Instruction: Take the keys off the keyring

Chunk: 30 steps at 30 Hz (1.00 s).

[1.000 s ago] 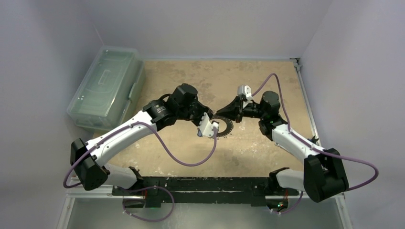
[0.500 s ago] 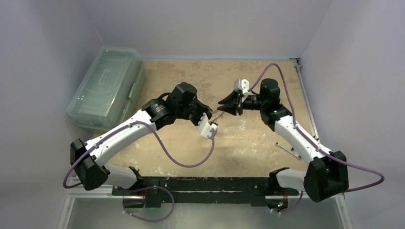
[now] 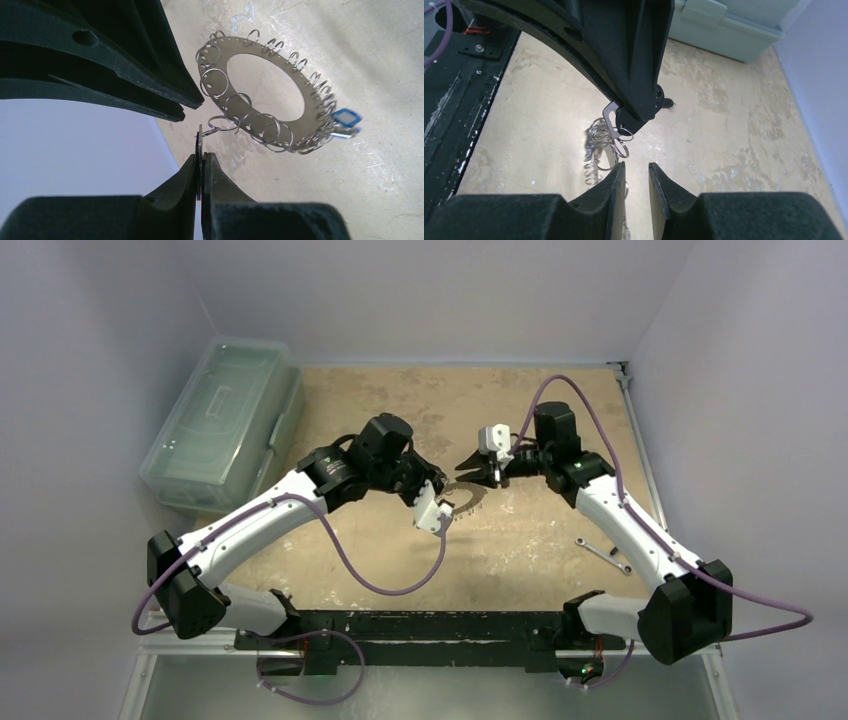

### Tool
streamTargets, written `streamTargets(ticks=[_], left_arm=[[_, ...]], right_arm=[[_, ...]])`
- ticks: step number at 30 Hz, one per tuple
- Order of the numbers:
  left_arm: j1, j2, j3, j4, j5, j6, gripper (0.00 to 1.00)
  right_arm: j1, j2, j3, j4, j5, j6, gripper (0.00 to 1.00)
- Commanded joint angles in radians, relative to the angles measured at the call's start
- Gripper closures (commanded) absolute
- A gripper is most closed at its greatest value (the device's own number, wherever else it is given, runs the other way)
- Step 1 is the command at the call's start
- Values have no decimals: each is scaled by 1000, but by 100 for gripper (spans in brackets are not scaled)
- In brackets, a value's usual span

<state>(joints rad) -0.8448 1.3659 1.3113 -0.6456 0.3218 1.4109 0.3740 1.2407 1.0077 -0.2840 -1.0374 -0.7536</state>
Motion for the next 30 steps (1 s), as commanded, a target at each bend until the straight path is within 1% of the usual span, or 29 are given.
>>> streamTargets(ticks=[1,8,15,19,22,25,28,30], left_arm=[[3,-21,49,19,59,29,100],[3,-18,34,32,62,36,100],[4,-7,21,56,66,34,100],[4,0,19,61,71,30,100],[4,3,18,64,75,28,100],[2,2,13,64,72,28,100],[3,1,11,65,67,22,100],[4,-3,8,71,55,0,100]], right_arm=[[10,-18,12,-31,-8,-77,74],[39,-9,12,-31,-6,-77,74],[78,4,-17,21,28,-42,74],[103,12,-38,55,55,-21,77],[107,15,-52,87,80,6,84],[106,16,-63,123,105,46,87],[107,16,-78,149,106,80,99],[107,14,-90,179,102,110,100]])
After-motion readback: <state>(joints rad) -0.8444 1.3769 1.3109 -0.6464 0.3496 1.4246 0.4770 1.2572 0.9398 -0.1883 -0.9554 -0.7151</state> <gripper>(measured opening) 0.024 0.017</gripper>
